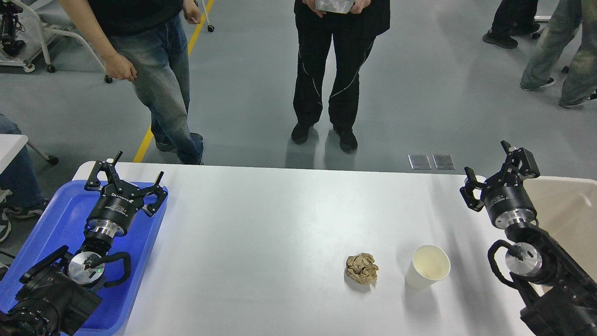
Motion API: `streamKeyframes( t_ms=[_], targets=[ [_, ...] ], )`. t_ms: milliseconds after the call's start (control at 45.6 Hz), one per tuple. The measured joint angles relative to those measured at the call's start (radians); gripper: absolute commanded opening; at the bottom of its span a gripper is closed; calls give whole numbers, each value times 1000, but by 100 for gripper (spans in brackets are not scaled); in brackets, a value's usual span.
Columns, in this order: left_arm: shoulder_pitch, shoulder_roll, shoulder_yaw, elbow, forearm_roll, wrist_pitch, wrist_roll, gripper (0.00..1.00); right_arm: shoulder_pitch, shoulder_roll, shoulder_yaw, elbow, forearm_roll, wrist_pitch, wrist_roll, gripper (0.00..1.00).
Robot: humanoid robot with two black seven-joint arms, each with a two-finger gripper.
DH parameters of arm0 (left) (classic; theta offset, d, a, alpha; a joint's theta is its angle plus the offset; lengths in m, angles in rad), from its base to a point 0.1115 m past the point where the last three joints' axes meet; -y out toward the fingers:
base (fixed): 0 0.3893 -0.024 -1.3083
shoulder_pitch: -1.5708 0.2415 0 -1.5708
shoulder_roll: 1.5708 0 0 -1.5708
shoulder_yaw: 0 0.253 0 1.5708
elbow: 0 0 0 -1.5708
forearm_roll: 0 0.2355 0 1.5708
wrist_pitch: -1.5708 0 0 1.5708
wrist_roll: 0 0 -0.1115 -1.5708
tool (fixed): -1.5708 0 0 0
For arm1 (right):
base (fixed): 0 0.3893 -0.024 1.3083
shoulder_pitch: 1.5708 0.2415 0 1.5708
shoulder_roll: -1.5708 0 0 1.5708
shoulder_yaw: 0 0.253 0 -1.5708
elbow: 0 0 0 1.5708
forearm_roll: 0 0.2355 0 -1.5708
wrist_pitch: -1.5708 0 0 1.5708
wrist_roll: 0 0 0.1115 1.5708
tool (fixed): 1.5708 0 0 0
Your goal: Tidy desktop
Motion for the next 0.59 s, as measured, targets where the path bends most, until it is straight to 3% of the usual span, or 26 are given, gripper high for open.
streamKeyframes(
  t_ms=[592],
  targets=[
    [0, 0, 0, 0, 0, 0, 0, 100, -2, -9, -5, 2, 0, 0, 0, 100]
  ],
)
